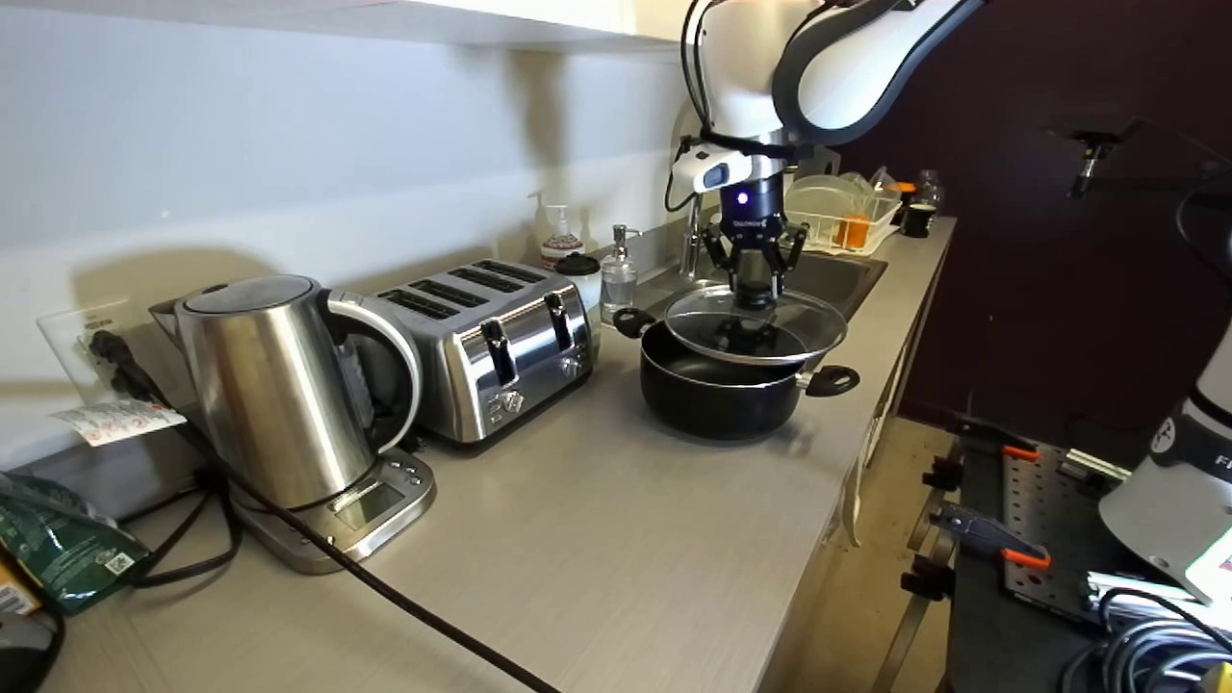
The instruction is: Place the lid on the pot
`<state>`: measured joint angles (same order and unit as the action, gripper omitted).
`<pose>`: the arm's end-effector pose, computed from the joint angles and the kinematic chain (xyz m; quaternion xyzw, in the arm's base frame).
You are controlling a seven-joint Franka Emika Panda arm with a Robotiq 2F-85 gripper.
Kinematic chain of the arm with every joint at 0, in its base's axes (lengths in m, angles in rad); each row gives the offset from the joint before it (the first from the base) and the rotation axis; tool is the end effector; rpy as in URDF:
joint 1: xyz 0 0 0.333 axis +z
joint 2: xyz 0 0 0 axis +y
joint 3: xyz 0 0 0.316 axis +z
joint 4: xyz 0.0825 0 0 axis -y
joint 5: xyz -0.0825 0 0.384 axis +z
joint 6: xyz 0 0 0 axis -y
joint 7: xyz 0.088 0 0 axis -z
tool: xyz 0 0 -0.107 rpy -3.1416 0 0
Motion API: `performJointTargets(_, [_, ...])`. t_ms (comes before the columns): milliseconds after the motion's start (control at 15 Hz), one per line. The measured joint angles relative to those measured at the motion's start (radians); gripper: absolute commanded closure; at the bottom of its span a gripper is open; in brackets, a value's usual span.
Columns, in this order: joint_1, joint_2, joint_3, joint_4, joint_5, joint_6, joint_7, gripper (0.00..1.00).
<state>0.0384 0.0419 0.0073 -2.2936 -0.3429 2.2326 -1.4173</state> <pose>0.5076 0.0130 0.3247 0.6577 0.7404 -0.1208 0.0677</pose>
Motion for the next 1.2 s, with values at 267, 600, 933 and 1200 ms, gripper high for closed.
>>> performJointTargets(267, [0.0, 0.039, 0.0, 0.026, -0.014, 0.024, -0.017, 0.75])
performJointTargets(600, [0.0, 0.091, 0.0, 0.061, -0.018, 0.058, -0.031, 0.75])
performJointTargets(933, [-0.002, 0.13, 0.0, 0.089, -0.018, 0.081, -0.038, 0.75])
performJointTargets(1200, [-0.004, 0.151, 0.001, 0.106, -0.018, 0.084, -0.04, 0.75])
